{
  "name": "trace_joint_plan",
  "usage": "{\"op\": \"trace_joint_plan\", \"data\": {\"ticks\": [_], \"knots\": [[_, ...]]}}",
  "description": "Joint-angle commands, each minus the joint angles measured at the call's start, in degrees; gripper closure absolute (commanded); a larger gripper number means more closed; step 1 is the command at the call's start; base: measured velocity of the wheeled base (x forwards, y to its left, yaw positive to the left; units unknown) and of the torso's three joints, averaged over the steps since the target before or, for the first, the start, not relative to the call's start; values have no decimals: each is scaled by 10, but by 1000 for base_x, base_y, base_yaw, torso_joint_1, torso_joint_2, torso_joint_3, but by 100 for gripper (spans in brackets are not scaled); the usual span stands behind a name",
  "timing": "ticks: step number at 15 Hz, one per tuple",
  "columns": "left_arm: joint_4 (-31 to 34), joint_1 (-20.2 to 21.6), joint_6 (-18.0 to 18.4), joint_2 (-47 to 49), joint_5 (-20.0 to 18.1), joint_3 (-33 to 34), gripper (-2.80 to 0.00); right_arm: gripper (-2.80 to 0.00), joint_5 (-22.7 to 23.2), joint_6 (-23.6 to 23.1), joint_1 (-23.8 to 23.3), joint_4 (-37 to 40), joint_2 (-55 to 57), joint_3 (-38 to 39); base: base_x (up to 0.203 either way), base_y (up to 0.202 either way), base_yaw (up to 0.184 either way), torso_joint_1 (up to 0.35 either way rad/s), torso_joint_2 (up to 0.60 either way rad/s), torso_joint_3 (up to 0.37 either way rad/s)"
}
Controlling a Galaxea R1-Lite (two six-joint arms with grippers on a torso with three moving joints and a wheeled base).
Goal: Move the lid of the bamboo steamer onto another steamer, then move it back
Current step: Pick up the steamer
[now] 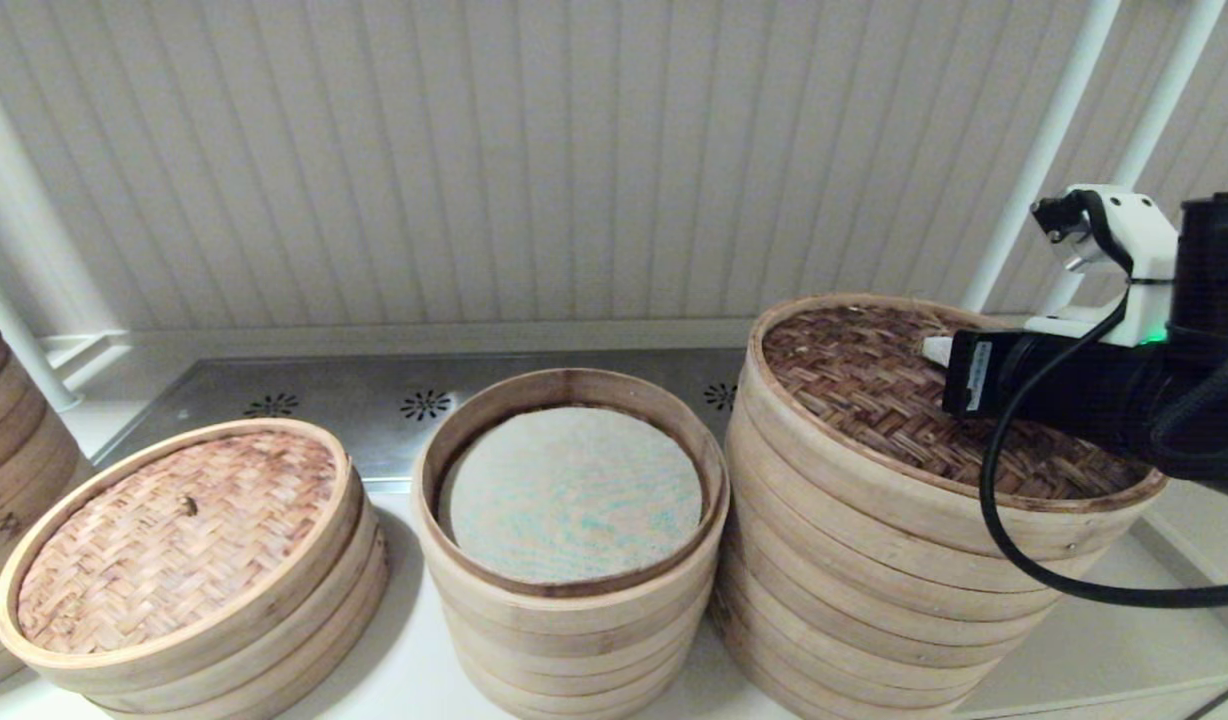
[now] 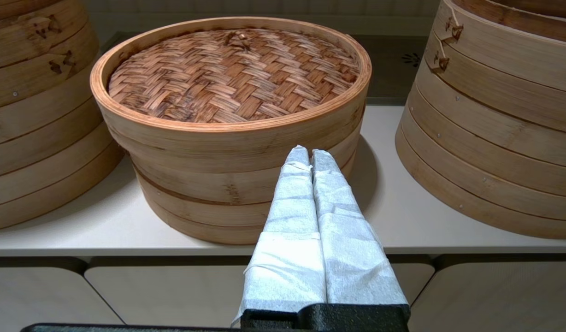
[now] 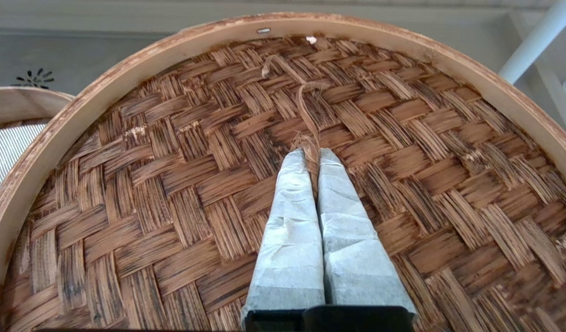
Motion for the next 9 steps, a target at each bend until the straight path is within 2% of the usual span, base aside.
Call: {"op": "trace_joint_plan", "data": {"ticks": [1, 9], "knots": [[0, 0, 0, 0, 0, 0, 0, 0, -1, 0, 0, -1, -5, -13, 0, 0, 0, 0, 0, 0], [0, 0, 0, 0, 0, 0, 0, 0, -4, 0, -1, 3, -5, -56, 0, 0, 0, 0, 0, 0]]}}
